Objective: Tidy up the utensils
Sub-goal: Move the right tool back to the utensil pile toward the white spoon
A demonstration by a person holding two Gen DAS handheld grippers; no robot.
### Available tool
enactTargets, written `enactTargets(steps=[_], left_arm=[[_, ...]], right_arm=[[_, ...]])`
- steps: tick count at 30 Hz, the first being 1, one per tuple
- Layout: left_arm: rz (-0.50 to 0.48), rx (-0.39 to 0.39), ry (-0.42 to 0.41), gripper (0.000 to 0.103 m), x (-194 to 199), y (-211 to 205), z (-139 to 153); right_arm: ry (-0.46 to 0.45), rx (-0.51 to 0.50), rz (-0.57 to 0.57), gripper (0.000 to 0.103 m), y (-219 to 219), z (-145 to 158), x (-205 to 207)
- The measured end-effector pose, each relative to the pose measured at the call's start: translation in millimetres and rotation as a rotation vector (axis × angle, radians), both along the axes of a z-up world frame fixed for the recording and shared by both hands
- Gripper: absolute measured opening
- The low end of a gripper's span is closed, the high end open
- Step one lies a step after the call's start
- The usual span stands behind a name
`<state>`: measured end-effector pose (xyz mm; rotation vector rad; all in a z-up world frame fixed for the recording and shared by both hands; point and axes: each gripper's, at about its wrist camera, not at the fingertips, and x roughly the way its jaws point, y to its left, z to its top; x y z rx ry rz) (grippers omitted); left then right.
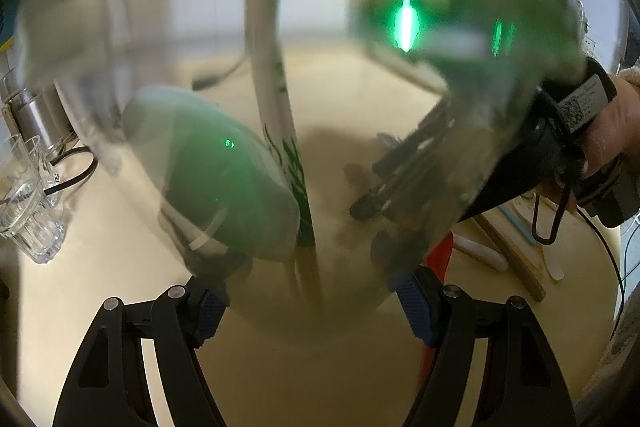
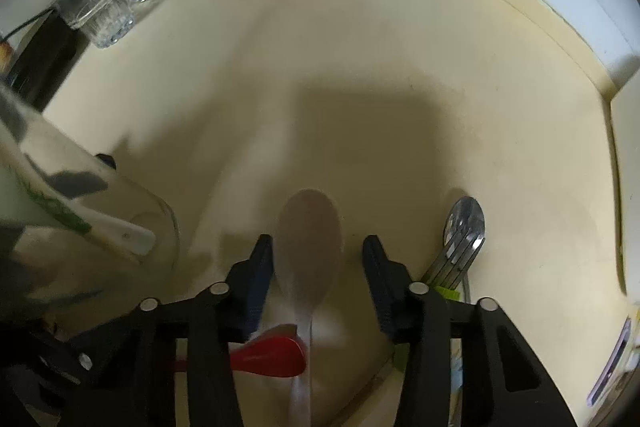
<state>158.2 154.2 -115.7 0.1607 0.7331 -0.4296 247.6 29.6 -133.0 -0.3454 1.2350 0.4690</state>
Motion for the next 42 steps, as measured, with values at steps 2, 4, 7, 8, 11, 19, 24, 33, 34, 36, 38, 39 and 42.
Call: enactTargets(steps=[2, 4, 7, 8, 11, 19, 24, 33, 34, 36, 38, 39, 42], left_arm=[[0.000, 0.002, 0.000, 0.077, -1, 0, 0], [0.000, 0.003, 0.000, 0.077, -2, -2, 0], [0.000, 0.003, 0.000, 0.077, -2, -2, 0], [0.000, 0.003, 0.000, 0.077, -2, -1, 0], [0.000, 0.003, 0.000, 0.077, -2, -1, 0], [0.000, 0.002, 0.000, 0.077, -2, -2, 0], [-0.001, 0.001, 0.001, 0.077, -3, -2, 0], [0.000, 0.001, 0.001, 0.077, -3, -2, 0], [0.000, 0.002, 0.001, 0.077, -3, -2, -1], [0.000, 0.001, 0.001, 0.077, -3, -2, -1], [0.000, 0.001, 0.001, 0.077, -4, -2, -1], [0.000, 0.000, 0.001, 0.077, -4, -2, -1], [0.000, 0.000, 0.001, 0.077, -2, 1, 1]], right_arm=[[-0.001, 0.005, -0.001, 0.034, -4, 0, -1], [-0.007, 0.032, -0.028, 0.034, -14, 4, -2], [-0.051, 0.111, -0.083, 0.034, -30, 24, -4], [-0.074, 0.131, -0.099, 0.034, -35, 32, -6], [-0.150, 0.195, -0.136, 0.033, -48, 62, -11], [-0.384, 0.306, -0.190, 0.031, -46, 150, -27], [-0.490, 0.392, -0.131, 0.029, -42, 208, -45], [-0.465, 0.418, -0.068, 0.029, -28, 217, -48], [-0.432, 0.405, -0.068, 0.030, -30, 208, -43], [-0.355, 0.357, -0.062, 0.032, -30, 178, -32], [-0.279, 0.300, -0.051, 0.035, -31, 144, -26], [-0.241, 0.270, -0.050, 0.035, -32, 126, -25], [-0.097, 0.161, -0.062, 0.036, -38, 64, -20]])
